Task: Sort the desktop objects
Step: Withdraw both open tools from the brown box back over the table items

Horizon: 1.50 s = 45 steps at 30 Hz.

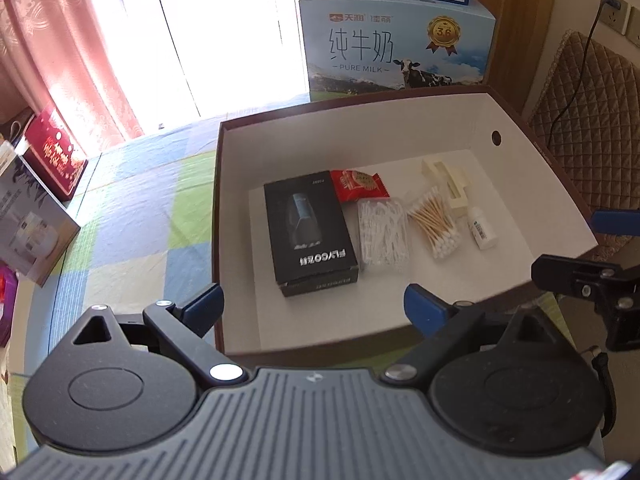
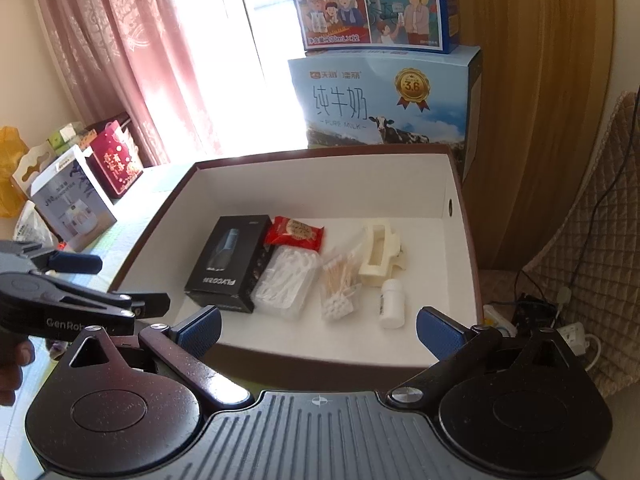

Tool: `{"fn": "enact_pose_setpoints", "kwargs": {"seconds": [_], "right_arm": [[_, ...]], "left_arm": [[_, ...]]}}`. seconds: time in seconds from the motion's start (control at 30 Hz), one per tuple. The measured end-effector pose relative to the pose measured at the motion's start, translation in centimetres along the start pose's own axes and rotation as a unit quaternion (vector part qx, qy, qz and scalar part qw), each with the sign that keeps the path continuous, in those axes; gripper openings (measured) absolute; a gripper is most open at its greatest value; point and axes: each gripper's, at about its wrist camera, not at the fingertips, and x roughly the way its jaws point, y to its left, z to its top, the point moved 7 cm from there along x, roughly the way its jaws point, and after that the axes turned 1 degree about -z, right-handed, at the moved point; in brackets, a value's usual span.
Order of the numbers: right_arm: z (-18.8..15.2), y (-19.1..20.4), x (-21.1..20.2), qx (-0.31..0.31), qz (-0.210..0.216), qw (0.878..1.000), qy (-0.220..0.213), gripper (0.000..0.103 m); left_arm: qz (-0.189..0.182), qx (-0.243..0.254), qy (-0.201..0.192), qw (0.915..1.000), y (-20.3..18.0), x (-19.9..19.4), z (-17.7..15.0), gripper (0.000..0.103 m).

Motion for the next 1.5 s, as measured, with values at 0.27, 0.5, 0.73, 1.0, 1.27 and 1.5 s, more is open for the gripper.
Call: {"fn": "enact_pose_setpoints", "kwargs": {"seconds": [0.27,0.5,0.73,1.0,1.27,1.5], "right_arm": [[-1.5,1.7,-1.9,0.004,0.008,1.000,-0.004,0.101],[-2.7,3.3,-3.5,0.000,0.013,1.000,-0.010,0.101],[-4.3,5.0,-5.0,-0.002,0.021,1.000,-0.007,0.101],[-6.3,7.2,-6.1,-0.010,0.029,1.000,0.002,0.101],[-8.1,9.5,-6.5,-0.012,0.036,0.999,0.015,0.101],[-9.9,12.3,-6.3,-0.016,0.045,0.998,0.030,0.101]], "left_arm": [[0.009,-0.008,0.003,0.9999,0.9,-2.2,-3.0,0.095],[0.009,-0.007,-0.003,0.9999,1.1,-4.3,-4.6,0.095],[0.010,0.000,-0.005,0.9999,1.2,-6.1,-6.2,0.095],[0.007,0.006,-0.005,0.9999,1.8,-7.8,-8.0,0.095],[0.006,0.007,0.004,1.0000,3.1,-8.9,-10.6,0.095],[0.008,0.002,0.011,0.9999,5.0,-9.7,-12.8,0.095]]}}
